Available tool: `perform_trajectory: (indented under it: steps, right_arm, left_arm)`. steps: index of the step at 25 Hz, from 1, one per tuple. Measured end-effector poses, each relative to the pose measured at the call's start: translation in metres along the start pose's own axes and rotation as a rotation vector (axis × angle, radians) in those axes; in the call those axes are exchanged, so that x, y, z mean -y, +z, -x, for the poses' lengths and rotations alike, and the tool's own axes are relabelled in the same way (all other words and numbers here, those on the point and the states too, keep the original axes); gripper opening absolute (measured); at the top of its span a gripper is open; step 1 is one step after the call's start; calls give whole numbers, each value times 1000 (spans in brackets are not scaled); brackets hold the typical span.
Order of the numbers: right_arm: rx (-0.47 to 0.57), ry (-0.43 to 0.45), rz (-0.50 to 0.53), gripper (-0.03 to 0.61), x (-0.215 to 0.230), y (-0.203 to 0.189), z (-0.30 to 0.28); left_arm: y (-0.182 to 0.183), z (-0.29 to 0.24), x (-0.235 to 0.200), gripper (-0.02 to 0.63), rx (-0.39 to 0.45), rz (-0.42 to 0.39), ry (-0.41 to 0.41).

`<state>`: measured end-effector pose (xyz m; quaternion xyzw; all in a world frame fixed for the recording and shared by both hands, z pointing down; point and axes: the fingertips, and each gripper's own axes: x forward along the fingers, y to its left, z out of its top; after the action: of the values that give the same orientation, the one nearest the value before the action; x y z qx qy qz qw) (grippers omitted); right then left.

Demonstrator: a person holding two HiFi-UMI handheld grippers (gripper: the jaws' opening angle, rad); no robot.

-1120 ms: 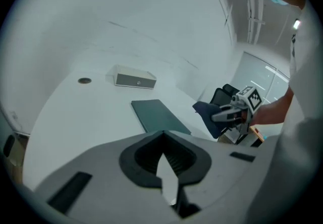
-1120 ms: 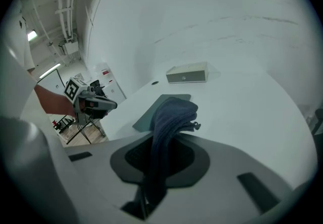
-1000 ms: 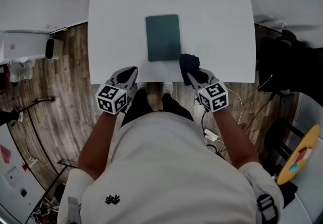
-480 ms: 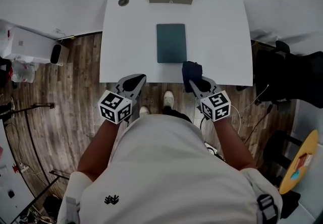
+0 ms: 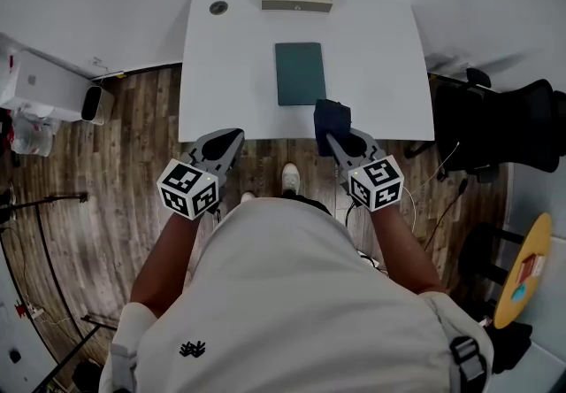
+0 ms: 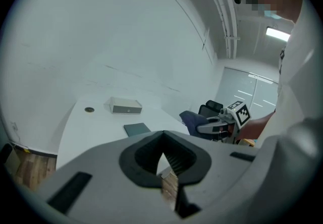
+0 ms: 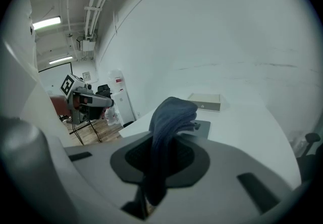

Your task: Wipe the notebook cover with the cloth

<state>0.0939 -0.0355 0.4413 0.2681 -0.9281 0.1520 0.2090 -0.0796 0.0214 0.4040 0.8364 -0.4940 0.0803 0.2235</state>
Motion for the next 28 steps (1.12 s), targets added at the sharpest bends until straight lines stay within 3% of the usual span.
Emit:
perform_trajectory:
  steps: [28]
  right_arm:
    - [10, -15, 15, 43, -89, 2, 10]
  left_arm:
    - [-14, 77, -7, 6, 44, -5, -36]
